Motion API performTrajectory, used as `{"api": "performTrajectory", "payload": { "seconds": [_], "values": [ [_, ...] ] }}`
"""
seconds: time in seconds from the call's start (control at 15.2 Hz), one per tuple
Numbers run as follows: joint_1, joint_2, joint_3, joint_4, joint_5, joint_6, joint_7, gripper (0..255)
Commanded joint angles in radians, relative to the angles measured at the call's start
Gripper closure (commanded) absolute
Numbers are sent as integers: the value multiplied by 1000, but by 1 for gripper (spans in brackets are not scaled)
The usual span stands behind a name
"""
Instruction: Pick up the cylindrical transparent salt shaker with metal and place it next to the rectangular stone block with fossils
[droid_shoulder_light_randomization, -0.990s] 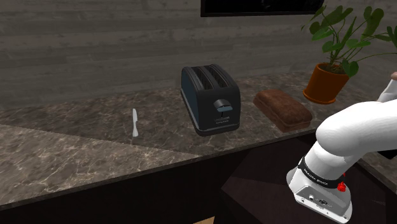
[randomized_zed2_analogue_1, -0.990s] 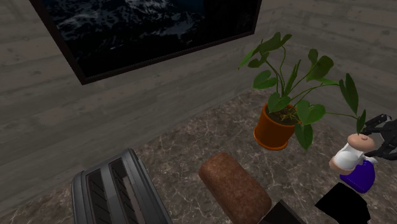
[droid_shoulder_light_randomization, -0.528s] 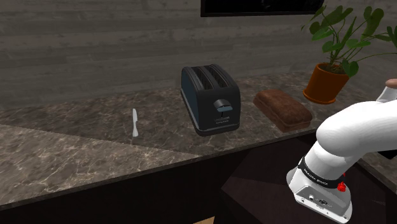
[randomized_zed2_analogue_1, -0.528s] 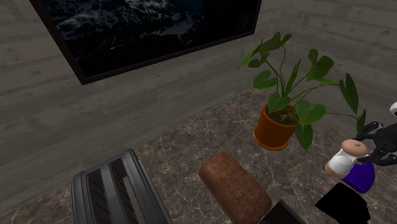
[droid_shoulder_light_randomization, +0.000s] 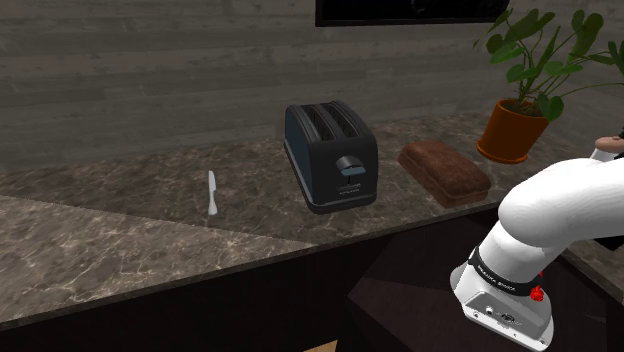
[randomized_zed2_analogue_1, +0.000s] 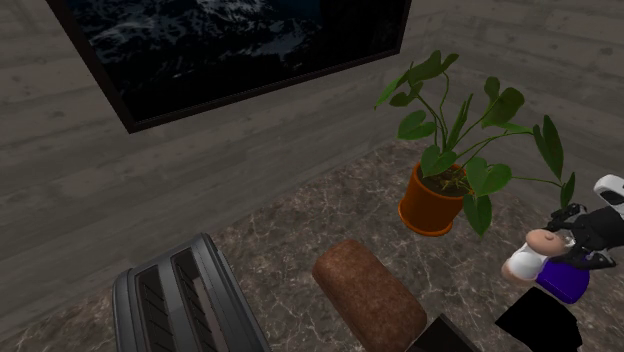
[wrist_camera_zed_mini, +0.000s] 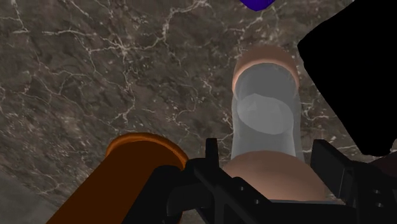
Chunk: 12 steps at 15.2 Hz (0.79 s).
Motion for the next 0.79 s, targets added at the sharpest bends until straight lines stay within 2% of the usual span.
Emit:
{"api": "performTrajectory", "payload": {
  "seconds": [0.0,0.13,0.66,0.73],
  "values": [
    [10,-2,-22,-15,-10,24,0,255],
    [25,-4,-52,-32,-23,54,0,255],
    [25,-5,-52,-32,-24,54,0,255],
    [25,-5,-52,-32,-24,54,0,0]
  ]
}}
